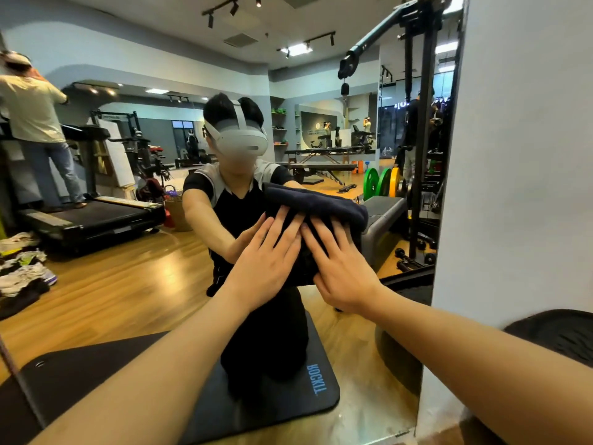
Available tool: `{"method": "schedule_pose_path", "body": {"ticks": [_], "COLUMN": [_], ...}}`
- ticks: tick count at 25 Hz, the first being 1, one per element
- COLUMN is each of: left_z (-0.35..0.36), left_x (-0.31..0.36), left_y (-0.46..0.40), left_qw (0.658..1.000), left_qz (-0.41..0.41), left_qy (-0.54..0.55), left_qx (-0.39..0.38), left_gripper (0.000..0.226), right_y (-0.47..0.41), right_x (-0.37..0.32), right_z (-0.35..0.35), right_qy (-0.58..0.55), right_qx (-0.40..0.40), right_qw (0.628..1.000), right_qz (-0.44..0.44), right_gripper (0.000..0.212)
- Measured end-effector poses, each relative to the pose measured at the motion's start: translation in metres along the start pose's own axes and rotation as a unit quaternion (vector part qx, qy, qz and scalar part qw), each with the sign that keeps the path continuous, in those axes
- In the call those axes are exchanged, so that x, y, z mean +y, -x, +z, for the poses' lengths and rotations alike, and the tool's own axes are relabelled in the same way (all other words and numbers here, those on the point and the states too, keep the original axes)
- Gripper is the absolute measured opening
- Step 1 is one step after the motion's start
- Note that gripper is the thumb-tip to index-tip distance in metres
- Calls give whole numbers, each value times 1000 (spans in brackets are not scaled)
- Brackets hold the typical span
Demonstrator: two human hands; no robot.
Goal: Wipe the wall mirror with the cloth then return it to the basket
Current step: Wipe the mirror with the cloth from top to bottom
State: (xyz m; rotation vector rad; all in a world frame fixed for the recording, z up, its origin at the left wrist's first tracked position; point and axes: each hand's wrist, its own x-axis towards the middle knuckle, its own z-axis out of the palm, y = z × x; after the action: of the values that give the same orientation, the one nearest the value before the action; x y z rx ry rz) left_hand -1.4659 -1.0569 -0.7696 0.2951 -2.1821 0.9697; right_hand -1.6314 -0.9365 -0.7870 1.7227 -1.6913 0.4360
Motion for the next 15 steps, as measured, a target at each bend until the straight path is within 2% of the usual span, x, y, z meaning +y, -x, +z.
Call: {"method": "schedule_pose_path", "body": {"ticks": [9, 15], "left_z": [-30, -57], "left_x": [-77, -138], "left_y": [76, 130], "left_qw": [999, 996], "left_qz": [-1, -12], "left_qy": [-46, -75], "left_qx": [-17, -52], "left_gripper": [51, 51], "right_y": [-47, -86], "right_x": [-91, -165], "right_z": [9, 16], "right_qy": [-26, -28], "right_qx": [28, 65], "right_qw": [998, 995], "right_qz": [-41, -69], "right_gripper": [78, 90]}}
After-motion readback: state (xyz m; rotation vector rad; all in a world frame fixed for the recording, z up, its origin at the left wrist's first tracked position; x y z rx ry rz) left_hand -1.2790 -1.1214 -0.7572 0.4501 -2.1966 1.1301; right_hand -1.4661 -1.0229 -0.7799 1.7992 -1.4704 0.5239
